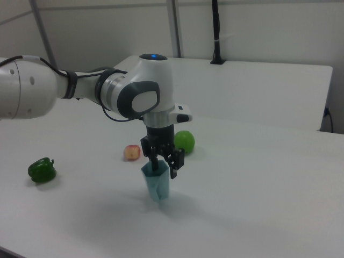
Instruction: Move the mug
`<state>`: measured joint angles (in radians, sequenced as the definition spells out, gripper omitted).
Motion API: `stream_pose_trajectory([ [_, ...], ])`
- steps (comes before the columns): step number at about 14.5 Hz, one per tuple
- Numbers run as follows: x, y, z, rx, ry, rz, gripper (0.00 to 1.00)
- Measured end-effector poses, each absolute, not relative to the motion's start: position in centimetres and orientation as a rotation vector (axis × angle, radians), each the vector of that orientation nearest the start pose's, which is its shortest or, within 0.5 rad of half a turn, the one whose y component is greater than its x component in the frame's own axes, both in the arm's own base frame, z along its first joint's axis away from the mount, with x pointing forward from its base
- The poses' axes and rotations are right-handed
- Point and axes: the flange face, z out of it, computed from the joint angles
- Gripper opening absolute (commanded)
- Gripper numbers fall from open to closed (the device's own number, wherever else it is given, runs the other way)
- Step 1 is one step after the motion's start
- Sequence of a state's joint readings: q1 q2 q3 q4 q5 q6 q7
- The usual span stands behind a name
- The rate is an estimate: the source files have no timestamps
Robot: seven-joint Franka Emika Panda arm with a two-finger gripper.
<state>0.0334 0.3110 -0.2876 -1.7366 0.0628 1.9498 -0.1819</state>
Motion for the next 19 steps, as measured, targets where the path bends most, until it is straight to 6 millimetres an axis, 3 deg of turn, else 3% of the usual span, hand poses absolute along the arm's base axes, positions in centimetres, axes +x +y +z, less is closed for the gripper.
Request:
stream_pose_trajectory([
  [3,61.8,-13.9,41.0,-3.15,0.135,0.102,1.0],
  [5,61.8,-13.5,44.0,-3.147,0.195,0.019,1.0],
  [8,60.6,-10.0,49.5,-3.118,0.272,-0.048,1.0],
  [12,57.1,-3.8,55.2,-3.101,0.148,0.025,1.0],
  [15,56.5,0.6,55.4,-3.162,0.099,0.067,1.0],
  [19,56.5,-1.0,55.4,-3.156,0.172,0.066,1.0],
])
